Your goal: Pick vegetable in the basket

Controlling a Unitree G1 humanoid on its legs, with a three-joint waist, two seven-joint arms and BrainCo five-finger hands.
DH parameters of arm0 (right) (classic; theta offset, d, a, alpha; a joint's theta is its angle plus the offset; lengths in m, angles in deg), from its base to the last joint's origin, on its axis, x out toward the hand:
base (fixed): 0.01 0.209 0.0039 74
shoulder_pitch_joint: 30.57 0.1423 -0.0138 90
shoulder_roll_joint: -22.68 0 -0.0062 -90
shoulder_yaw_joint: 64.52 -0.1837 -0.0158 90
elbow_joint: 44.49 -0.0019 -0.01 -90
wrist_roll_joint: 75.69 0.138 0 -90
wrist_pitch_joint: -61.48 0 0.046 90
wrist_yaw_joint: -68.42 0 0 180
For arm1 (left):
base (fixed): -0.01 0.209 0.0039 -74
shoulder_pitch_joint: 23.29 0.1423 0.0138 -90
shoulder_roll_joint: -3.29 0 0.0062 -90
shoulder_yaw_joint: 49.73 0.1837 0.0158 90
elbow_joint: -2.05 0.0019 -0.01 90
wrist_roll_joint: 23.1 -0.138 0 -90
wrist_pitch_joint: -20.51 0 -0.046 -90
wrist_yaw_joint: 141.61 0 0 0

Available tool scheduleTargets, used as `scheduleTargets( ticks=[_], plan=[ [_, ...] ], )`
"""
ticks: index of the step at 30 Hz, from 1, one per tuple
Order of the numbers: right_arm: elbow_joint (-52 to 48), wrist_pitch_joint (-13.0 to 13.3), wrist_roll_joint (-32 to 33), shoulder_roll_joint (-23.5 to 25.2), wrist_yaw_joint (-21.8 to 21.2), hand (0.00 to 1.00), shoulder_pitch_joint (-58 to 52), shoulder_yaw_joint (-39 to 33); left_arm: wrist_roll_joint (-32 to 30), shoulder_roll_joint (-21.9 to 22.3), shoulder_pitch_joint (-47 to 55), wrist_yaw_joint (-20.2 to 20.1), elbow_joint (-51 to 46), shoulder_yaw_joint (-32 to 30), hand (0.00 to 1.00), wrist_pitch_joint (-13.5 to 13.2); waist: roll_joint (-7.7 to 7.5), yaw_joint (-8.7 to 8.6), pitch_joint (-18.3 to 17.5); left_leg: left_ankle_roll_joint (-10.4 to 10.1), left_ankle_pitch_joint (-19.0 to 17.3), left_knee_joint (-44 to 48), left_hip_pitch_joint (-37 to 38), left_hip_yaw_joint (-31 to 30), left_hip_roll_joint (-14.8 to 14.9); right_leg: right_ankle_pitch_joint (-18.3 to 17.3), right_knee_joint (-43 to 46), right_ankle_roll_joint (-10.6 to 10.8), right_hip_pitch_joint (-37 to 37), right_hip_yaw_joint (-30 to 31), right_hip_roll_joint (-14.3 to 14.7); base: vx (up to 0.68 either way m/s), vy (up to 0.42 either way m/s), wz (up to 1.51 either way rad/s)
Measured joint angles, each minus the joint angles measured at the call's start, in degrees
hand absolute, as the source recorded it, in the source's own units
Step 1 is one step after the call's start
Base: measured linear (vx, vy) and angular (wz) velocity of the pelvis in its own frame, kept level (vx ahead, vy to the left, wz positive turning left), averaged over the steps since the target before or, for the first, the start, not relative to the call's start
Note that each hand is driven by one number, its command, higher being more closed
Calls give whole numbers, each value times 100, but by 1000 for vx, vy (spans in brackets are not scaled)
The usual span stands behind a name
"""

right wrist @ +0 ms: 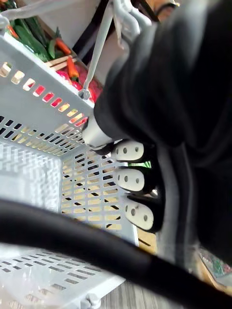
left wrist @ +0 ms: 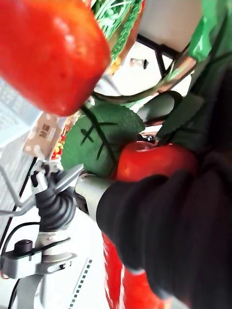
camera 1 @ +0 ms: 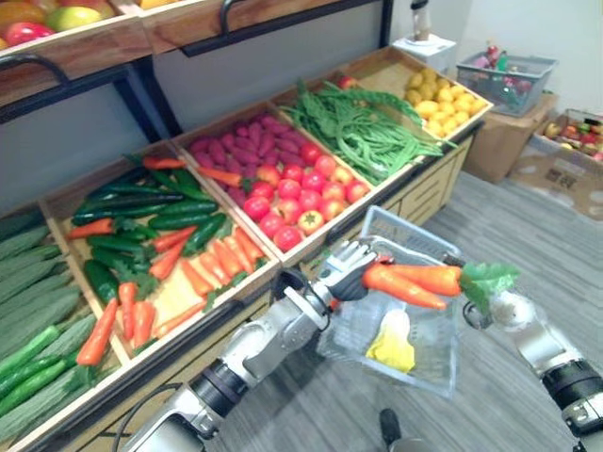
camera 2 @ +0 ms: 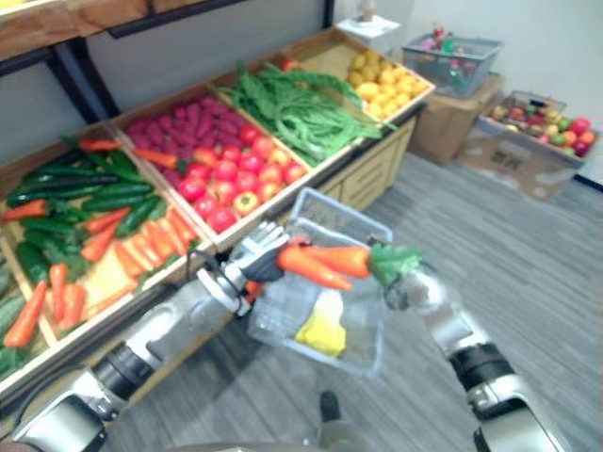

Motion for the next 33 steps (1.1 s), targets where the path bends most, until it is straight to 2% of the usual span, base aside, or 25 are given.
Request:
scheduleTargets(
  ticks=[10, 21, 31, 33],
  plan=[
    [-438, 10, 16, 9, -17, 100, 381, 733, -12, 475, -91, -123, 303, 487, 100, -1, 4, -115, 0, -125, -149, 30, 178, 478, 3, -2, 89, 1, -126, 425, 151, 5, -12, -23],
    [-587, -15, -15, -124, -140, 100, 490, 1051, -56, 802, -117, -114, 533, 557, 100, 1, 9, -159, 4, -161, -199, 30, 279, 705, 13, -27, 88, -18, -147, 590, 234, -40, -25, -11],
    [-496, -187, -31, -281, -171, 100, 700, 1125, -114, 1187, -142, -94, 1237, 365, 100, -60, 11, -147, 6, -201, -228, 30, 295, 846, 11, -27, 99, -18, -209, 719, 276, -32, -15, -7],
    [-444, -189, -30, -292, -172, 100, 776, 1125, -282, 1269, -157, -96, 1434, 284, 100, -65, 16, -150, 9, -202, -228, 30, 298, 869, 21, -27, 99, -18, -219, 743, 296, -29, -28, -7]
  ],
)
